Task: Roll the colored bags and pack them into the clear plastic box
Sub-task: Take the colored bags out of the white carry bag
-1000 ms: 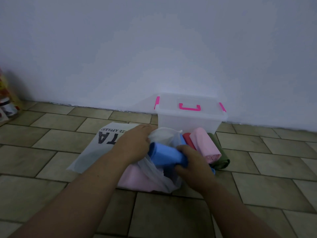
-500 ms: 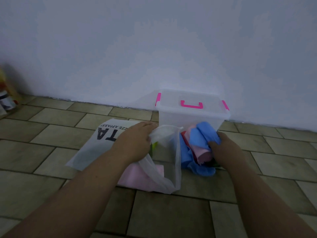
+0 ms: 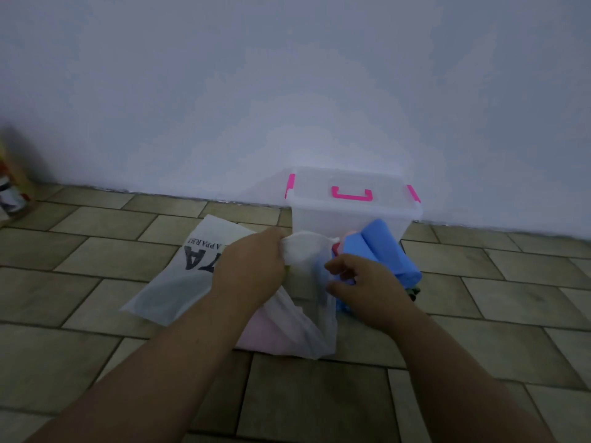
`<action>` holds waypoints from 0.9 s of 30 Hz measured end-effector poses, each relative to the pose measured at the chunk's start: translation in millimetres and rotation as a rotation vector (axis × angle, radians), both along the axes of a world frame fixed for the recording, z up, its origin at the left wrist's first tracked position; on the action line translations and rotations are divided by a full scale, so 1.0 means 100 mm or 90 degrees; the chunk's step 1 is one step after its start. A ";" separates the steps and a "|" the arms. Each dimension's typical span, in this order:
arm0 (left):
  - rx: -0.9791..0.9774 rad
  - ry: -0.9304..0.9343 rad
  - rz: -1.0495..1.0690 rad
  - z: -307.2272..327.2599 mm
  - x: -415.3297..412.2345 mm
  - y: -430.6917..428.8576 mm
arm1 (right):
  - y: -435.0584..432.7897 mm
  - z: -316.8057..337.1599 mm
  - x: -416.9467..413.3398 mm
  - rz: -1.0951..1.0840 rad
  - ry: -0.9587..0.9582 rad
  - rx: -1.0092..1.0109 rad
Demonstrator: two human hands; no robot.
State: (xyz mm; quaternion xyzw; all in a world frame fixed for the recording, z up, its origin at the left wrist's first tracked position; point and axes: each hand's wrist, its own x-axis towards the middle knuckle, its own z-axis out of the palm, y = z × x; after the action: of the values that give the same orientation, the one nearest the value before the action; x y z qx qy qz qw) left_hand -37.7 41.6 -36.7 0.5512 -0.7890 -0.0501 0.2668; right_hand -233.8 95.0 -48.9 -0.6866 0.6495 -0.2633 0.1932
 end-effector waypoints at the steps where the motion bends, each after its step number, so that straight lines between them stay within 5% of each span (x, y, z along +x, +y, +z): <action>1: 0.016 0.011 0.016 0.01 0.01 -0.02 | 0.01 -0.01 0.01 0.002 0.000 0.027; 9: 0.366 0.363 0.099 0.12 0.03 -0.13 | 0.03 -0.02 0.16 0.050 -0.079 0.037; 12: 0.394 0.475 0.061 -0.01 -0.10 0.05 | 0.05 -0.06 0.33 0.084 -0.113 0.031; 18: 0.148 0.323 -0.039 -0.26 -0.01 0.21 | 0.16 -0.18 0.29 0.079 -0.100 -0.053; 27: 0.242 -0.037 -0.063 -0.54 0.00 0.18 | 0.21 -0.30 0.13 0.022 -0.039 -0.013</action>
State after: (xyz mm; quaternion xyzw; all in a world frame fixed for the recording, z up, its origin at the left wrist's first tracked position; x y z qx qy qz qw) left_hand -37.5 60.1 -91.1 0.5532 -0.7991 -0.1951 0.1320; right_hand -221.0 116.5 -78.7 -0.6915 0.6283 -0.2878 0.2105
